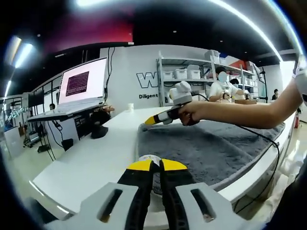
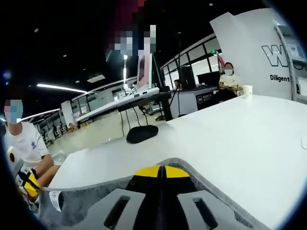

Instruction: Open the folded towel by lifting each exposed corner and separating the folded layers until the towel lies flat within the target outline without major curled edges

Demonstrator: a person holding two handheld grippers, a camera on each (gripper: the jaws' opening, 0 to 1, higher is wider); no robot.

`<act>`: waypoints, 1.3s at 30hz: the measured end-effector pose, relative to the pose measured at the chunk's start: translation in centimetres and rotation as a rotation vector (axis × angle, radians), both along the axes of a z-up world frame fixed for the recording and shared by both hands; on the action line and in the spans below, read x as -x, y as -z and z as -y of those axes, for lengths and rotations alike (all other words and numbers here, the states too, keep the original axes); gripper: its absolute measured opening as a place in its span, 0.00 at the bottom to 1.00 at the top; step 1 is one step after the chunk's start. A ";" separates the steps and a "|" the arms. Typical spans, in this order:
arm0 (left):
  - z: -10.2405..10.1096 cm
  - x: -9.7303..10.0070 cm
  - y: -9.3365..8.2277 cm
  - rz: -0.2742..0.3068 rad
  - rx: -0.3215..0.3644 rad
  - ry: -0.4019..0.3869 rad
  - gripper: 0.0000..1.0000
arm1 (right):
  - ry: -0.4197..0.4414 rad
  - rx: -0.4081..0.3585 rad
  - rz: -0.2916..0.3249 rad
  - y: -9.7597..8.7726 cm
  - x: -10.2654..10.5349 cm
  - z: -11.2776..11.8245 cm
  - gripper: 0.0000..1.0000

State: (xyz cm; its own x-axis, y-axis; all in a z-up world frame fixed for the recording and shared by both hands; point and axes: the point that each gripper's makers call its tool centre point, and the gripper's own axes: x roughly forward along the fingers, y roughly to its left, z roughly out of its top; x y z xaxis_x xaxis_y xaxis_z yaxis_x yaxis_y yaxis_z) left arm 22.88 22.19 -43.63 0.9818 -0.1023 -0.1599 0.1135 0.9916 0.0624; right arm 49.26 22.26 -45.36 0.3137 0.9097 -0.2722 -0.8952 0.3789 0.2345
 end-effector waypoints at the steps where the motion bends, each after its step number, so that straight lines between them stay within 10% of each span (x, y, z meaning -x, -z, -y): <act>1: -0.1 0.0 0.2 -0.005 0.004 -0.001 0.04 | 0.002 -0.011 -0.016 0.0 0.0 -0.1 0.00; 4: -0.5 0.0 0.7 -0.022 0.004 -0.010 0.03 | 0.014 -0.008 -0.015 0.1 -0.4 -0.2 0.00; 7: -0.8 0.2 1.2 -0.037 0.001 -0.014 0.02 | 0.036 0.094 0.141 0.4 -1.5 0.0 0.00; 15: -1.1 0.3 2.1 -0.070 0.000 -0.018 0.02 | 0.031 0.138 0.185 1.2 -1.4 -0.7 0.00; 39: -1.0 0.3 3.8 -0.127 -0.012 -0.021 0.02 | 0.038 0.141 0.133 2.3 0.2 0.4 0.00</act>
State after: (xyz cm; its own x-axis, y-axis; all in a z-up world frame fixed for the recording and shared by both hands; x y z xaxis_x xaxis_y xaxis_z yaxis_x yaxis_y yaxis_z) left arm 22.63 23.16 -47.42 0.9555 -0.0792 -0.2842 0.1003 0.9931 0.0607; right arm 49.09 21.90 -47.61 0.3888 0.8522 -0.3502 -0.8992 0.4338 0.0573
